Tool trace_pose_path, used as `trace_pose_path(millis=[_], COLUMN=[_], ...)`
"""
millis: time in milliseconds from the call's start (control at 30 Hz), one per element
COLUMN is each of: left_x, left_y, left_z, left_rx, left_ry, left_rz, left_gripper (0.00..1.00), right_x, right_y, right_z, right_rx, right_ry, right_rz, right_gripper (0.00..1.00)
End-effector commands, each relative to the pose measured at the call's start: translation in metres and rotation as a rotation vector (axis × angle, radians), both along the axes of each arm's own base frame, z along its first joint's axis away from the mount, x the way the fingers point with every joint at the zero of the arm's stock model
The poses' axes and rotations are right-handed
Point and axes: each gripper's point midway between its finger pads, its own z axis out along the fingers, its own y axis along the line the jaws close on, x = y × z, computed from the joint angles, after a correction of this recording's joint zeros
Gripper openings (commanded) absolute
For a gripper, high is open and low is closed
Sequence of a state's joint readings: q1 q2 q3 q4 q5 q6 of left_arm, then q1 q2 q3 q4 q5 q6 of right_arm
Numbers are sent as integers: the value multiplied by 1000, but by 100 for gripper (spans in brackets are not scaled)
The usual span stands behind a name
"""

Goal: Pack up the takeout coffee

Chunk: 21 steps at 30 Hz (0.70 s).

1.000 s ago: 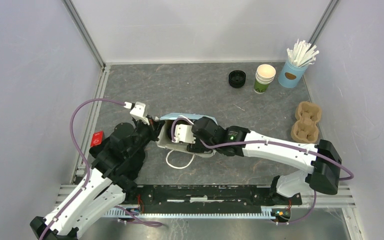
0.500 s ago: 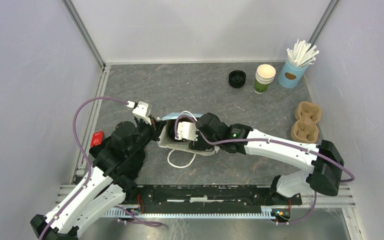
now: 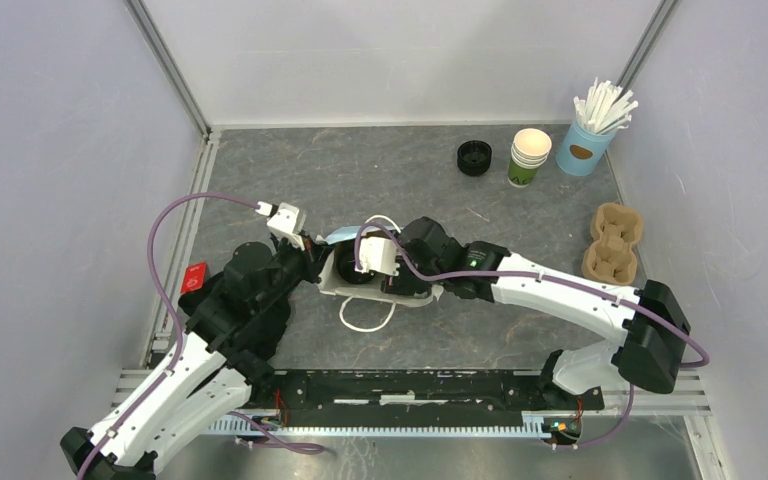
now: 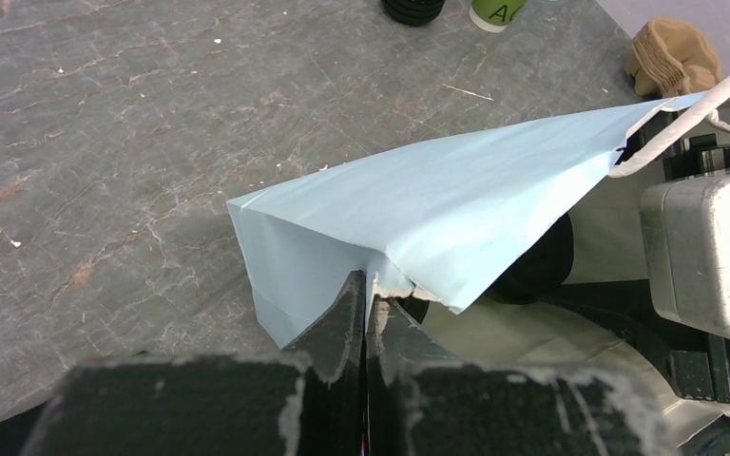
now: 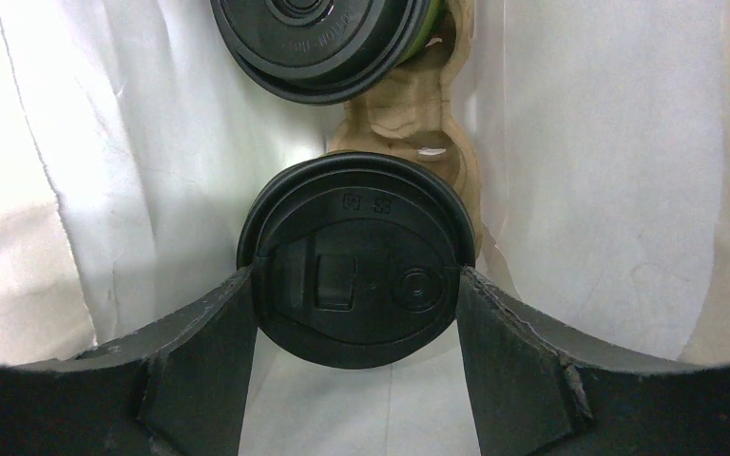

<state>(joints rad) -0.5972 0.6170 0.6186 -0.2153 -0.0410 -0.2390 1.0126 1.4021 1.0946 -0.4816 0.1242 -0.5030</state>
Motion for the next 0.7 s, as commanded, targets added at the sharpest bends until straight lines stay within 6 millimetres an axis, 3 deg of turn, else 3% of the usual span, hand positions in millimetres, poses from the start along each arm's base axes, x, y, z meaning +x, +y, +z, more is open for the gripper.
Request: trace_pose_path(millis=[0, 200, 367, 467, 533, 667], left_x=[2, 4, 6, 7, 7, 9], left_y=[12, 14, 12, 10, 9, 9], left_z=[5, 5, 6, 4, 3, 6], left_rx=[61, 77, 80, 82, 84, 87], left_ry=[-28, -29, -28, -22, -18, -24], left_rz=[35, 40, 35, 31, 27, 30], left_gripper=[2, 2, 2, 2, 2, 2], right_x=[-1, -3, 3, 6, 5, 2], right_y=[-36, -50, -50, -45, -42, -14], right_z=[-18, -18, 2, 12, 9, 21], right_rx=[-80, -141, -129, -78, -67, 15], right_ry=[41, 44, 16, -18, -18, 33], right_rz=[-104, -123, -145, -140, -124, -60], right_gripper=[0, 9, 13, 11, 0, 0])
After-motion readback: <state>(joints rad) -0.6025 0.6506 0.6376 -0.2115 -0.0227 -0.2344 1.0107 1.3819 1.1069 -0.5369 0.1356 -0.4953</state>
